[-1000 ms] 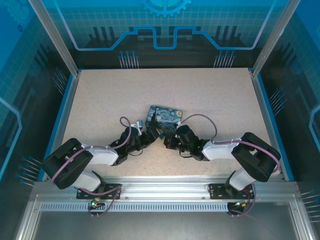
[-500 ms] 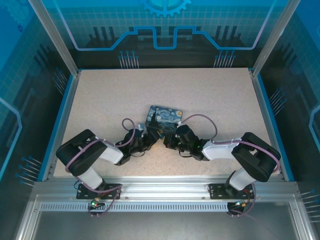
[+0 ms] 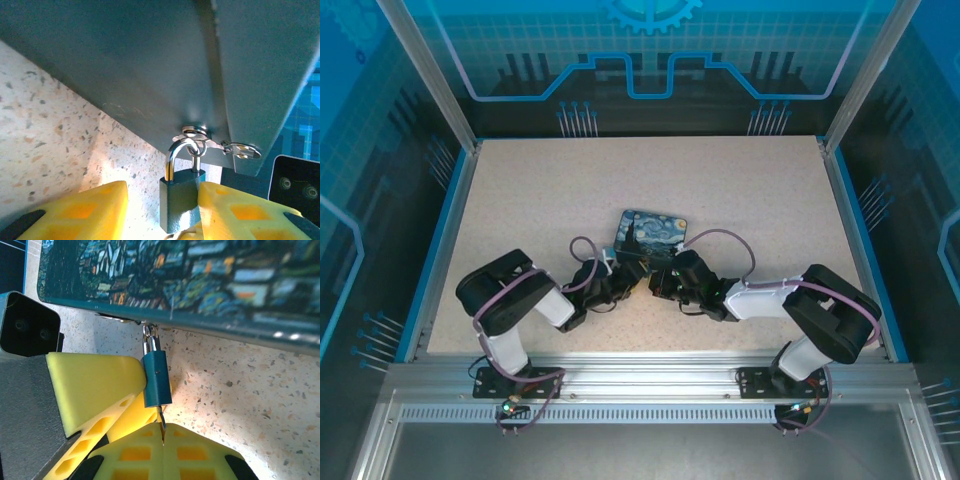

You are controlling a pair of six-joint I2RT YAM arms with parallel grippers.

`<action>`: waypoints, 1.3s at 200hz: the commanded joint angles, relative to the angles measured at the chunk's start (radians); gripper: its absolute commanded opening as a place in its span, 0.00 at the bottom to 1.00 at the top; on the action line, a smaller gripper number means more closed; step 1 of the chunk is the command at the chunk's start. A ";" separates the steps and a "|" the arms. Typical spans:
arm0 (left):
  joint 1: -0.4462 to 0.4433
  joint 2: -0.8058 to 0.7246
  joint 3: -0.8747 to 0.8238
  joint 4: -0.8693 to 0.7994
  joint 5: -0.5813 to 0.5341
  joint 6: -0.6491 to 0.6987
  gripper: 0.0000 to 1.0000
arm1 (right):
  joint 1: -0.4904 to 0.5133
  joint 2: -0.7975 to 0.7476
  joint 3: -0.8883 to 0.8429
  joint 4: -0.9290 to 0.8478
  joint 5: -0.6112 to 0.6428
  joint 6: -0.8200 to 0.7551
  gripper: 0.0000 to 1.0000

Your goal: Unlock the padlock with the key

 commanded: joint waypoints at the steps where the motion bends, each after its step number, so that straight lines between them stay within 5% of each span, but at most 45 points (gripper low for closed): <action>1: -0.010 0.042 0.025 0.075 -0.002 -0.034 0.42 | 0.017 0.008 0.021 0.044 -0.036 0.020 0.00; 46: -0.011 0.045 0.027 0.091 -0.004 -0.041 0.42 | 0.009 0.003 0.020 0.048 -0.033 0.028 0.00; 141: -0.013 0.035 0.035 0.107 0.000 -0.041 0.25 | 0.002 -0.002 0.015 0.048 -0.035 0.036 0.00; 210: -0.014 0.014 0.031 0.093 -0.006 -0.031 0.11 | -0.004 -0.111 -0.015 -0.084 0.013 -0.071 0.32; 260: -0.014 -0.016 0.034 0.052 -0.006 -0.016 0.11 | -0.012 -0.303 -0.019 -0.280 0.094 -0.431 0.47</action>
